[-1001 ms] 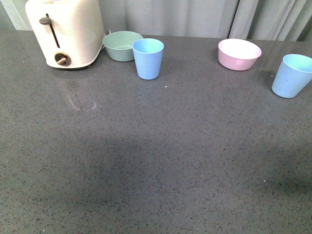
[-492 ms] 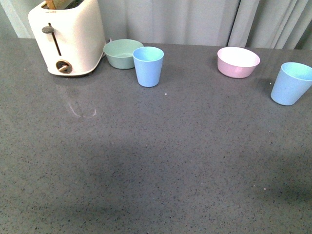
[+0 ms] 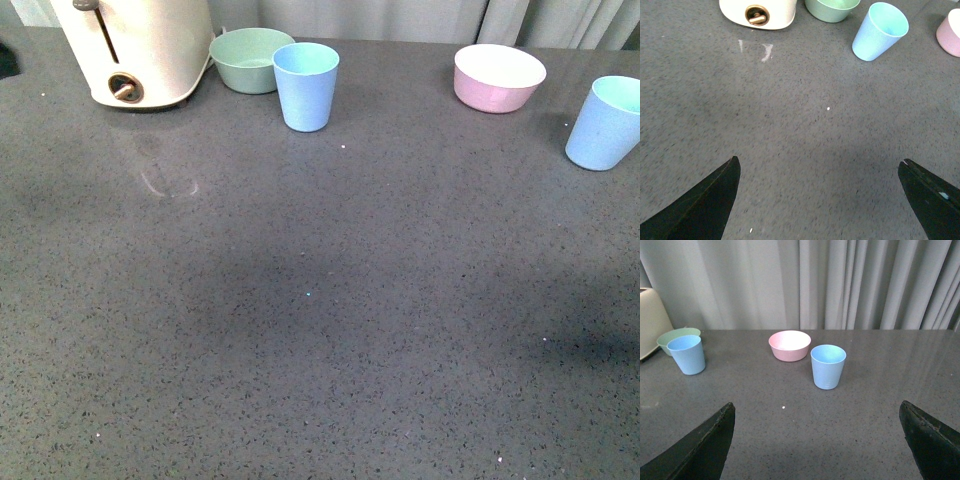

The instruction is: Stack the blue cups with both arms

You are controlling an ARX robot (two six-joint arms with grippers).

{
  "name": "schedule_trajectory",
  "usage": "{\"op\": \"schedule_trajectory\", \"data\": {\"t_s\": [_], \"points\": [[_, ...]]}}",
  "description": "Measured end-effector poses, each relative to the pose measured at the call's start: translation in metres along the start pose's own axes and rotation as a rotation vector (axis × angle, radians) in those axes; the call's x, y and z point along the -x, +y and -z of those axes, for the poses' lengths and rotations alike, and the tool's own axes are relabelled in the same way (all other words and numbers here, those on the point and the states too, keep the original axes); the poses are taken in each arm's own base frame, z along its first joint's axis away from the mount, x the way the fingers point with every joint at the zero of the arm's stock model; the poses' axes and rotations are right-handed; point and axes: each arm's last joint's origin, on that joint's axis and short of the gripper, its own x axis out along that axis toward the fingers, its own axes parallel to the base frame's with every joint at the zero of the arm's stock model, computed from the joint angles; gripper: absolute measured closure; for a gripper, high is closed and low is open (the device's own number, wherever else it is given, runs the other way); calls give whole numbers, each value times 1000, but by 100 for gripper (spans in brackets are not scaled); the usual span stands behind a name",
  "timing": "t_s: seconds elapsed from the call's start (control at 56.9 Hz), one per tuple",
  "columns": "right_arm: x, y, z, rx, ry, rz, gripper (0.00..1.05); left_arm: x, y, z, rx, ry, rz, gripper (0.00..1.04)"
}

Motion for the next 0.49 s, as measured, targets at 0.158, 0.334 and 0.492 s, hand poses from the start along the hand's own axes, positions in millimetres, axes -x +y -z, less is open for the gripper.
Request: {"op": "schedule_trajectory", "data": {"t_s": [0.158,0.334,0.492], "points": [[0,0,0,0,0,0,9,-88,-25,-56,45,90,-21,9],[0,0,0,0,0,0,9,-152,-53,-93,72,129,-34,9],[0,0,0,0,0,0,9,-182,-64,-100,100,157,-47,9]]}}
